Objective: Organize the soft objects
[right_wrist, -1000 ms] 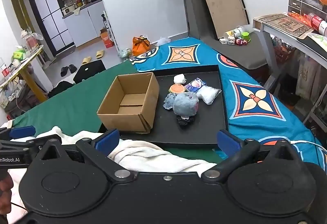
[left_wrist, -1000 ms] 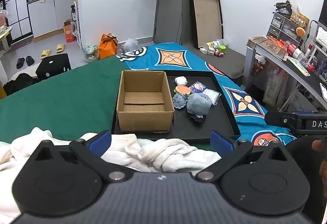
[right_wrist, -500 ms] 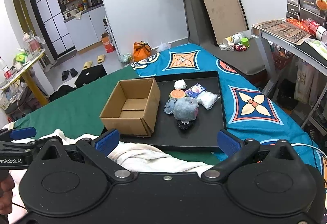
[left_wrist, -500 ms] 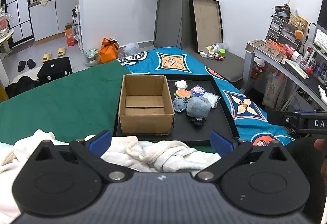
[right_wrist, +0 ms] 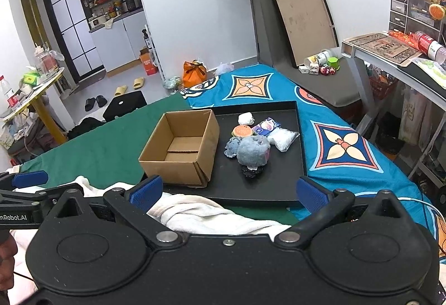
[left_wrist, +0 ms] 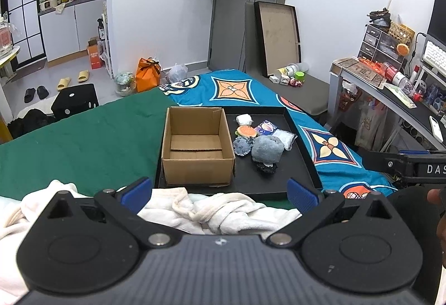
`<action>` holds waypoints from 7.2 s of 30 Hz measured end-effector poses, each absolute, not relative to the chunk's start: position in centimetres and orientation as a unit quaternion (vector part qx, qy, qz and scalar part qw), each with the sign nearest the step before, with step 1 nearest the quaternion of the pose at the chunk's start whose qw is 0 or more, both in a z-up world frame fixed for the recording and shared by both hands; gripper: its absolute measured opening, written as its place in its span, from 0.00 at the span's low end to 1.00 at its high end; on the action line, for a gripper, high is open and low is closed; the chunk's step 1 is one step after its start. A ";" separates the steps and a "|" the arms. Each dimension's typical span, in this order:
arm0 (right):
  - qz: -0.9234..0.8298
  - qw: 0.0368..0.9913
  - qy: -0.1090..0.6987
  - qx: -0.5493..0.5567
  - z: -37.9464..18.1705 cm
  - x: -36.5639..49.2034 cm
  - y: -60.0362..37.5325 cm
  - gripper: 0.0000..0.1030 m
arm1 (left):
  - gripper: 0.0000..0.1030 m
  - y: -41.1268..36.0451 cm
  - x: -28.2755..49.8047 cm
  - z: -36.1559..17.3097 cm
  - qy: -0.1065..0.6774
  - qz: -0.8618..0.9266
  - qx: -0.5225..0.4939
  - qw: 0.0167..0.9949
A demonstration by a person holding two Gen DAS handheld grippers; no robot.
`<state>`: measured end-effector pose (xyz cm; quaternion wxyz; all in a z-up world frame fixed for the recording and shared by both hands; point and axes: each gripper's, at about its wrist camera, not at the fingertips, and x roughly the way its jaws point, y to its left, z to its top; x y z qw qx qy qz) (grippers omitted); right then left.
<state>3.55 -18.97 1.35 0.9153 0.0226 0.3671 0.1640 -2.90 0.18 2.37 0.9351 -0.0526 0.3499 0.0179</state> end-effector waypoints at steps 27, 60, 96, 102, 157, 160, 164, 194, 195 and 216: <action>0.164 0.916 0.366 0.022 1.6 2.6 -18.9 1.00 | 0.99 0.4 -4.6 3.0 0.340 0.025 -0.049 0.939; 0.187 0.900 0.393 0.035 0.2 7.1 -18.3 1.00 | 0.99 1.9 -0.6 1.4 0.363 0.040 -0.076 0.928; 0.166 0.874 0.443 0.109 -7.7 19.8 -20.0 0.99 | 0.97 6.0 10.5 -4.3 0.405 0.106 -0.093 0.903; 0.161 0.868 0.455 0.116 -8.5 22.3 -19.4 0.99 | 0.97 7.0 12.0 -5.8 0.418 0.121 -0.106 0.894; 0.164 0.848 0.491 0.112 -18.0 28.2 -16.3 0.55 | 0.08 8.5 18.4 -14.3 0.481 0.118 -0.069 0.866; 0.168 0.854 0.480 0.115 -17.2 27.8 -16.5 0.55 | 0.08 8.5 18.0 -13.8 0.481 0.110 -0.063 0.867; 0.180 0.859 0.462 0.126 -16.2 27.1 -16.5 0.54 | 0.08 8.6 17.4 -13.3 0.482 0.099 -0.058 0.869; 0.301 0.869 0.377 0.105 -13.0 24.0 -10.8 0.54 | 0.08 9.1 17.4 -14.5 0.494 0.116 -0.062 0.859; 0.304 0.869 0.376 0.101 -13.0 24.0 -10.5 0.54 | 0.08 9.2 17.4 -14.5 0.494 0.116 -0.065 0.859; 0.266 0.855 0.437 0.085 -10.8 26.7 -5.6 0.80 | 0.17 10.4 17.6 -15.2 0.489 0.083 -0.108 0.861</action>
